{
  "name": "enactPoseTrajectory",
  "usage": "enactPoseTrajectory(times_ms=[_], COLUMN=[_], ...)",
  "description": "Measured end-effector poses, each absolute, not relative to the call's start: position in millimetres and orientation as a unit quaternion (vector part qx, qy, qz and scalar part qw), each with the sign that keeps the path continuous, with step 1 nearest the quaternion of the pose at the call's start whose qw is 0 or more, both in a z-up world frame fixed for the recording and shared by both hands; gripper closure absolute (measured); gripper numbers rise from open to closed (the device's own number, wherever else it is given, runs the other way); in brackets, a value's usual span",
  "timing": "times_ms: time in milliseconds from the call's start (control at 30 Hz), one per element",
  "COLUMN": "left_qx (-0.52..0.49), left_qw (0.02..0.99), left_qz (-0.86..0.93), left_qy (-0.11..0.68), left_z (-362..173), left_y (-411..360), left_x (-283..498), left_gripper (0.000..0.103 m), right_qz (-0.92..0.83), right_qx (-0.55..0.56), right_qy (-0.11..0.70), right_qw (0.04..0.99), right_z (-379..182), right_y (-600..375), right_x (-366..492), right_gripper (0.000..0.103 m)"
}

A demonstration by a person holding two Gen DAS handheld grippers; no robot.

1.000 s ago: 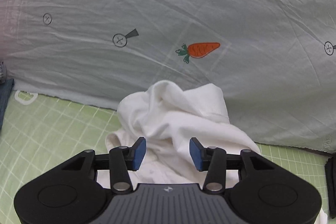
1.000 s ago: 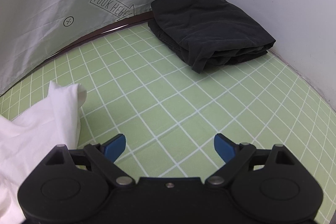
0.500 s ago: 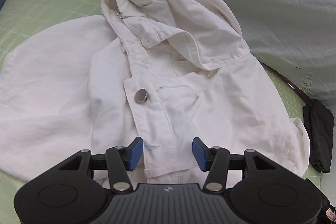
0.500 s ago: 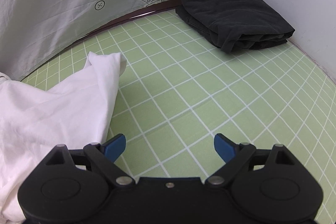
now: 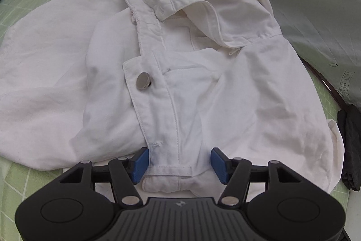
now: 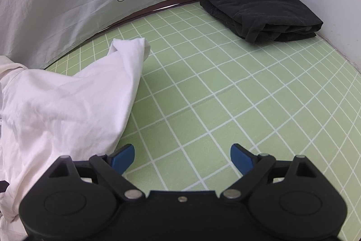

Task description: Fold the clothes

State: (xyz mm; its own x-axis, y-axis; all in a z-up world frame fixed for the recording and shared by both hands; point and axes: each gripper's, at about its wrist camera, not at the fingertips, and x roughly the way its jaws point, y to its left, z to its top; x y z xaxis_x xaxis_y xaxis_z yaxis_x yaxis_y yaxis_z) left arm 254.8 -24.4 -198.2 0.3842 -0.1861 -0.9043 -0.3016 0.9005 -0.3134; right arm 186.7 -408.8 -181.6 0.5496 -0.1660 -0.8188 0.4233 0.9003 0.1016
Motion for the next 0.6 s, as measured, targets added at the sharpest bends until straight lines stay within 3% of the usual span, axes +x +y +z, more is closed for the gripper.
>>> enactPoseTrajectory(times_ms=[33,67,100,200,600], left_qx=[-0.217,-0.214,-0.214,-0.218,-0.193], left_qw=[0.803,0.803,0.805,0.811,0.895], left_qz=[0.04,0.044,0.047,0.054,0.08], left_qy=[0.554,0.554,0.552,0.541,0.394], left_z=[-198,-199,-197,-187,-75], left_y=[-26,-27,-27,-25,75], left_x=[255,256,255,253,226], left_gripper=[0.05,0.065,0.073,0.082,0.085], right_qz=[-0.166,-0.162,-0.159,-0.151,-0.128], right_qx=[0.146,0.146,0.148,0.15,0.121], right_qy=[0.444,0.445,0.447,0.449,0.437], right_qw=[0.868,0.869,0.868,0.868,0.882], right_z=[-182,-183,-184,-184,-174], right_y=[-408,-406,-406,-398,-332], right_x=[185,183,181,175,147], right_gripper=[0.01,0.01,0.01,0.01,0.01])
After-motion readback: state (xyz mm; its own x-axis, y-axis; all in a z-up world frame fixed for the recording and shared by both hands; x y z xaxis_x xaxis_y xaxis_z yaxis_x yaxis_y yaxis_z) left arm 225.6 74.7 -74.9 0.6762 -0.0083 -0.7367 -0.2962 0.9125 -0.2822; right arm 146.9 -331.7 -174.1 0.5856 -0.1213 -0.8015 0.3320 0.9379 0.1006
